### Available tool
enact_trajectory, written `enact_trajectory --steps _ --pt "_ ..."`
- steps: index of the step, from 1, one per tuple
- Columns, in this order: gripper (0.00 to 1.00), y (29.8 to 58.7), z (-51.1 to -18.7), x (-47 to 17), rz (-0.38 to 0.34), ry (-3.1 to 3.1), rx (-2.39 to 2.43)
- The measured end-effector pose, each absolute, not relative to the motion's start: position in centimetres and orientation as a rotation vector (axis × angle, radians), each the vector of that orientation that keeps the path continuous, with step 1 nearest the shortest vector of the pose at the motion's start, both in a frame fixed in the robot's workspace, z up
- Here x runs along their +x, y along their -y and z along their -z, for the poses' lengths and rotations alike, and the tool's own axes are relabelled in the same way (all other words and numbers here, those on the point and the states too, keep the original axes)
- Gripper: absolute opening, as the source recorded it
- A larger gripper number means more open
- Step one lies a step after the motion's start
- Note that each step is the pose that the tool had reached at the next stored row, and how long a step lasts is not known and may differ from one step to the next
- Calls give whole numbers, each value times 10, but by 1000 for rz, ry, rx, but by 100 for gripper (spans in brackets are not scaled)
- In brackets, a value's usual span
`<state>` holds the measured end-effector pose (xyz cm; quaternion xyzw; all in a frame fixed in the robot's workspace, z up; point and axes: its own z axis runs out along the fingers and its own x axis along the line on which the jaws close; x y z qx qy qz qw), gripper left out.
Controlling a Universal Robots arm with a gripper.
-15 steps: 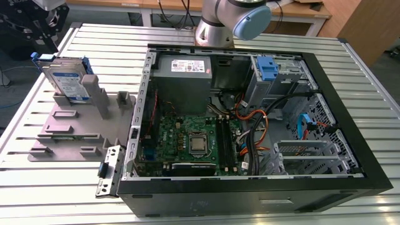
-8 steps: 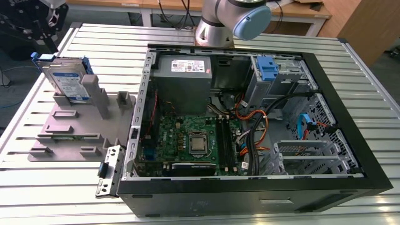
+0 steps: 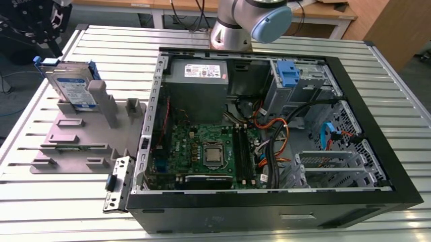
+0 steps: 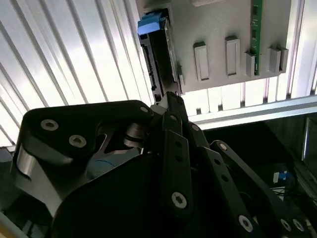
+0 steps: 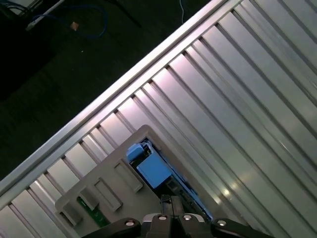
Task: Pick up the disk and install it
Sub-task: 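Pick up the disk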
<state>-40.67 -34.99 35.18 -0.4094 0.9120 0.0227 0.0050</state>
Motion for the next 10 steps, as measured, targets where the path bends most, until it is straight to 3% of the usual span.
enact_trajectory --steps 10 --pt "11 350 -351 -407 -72 -2732 -1538"
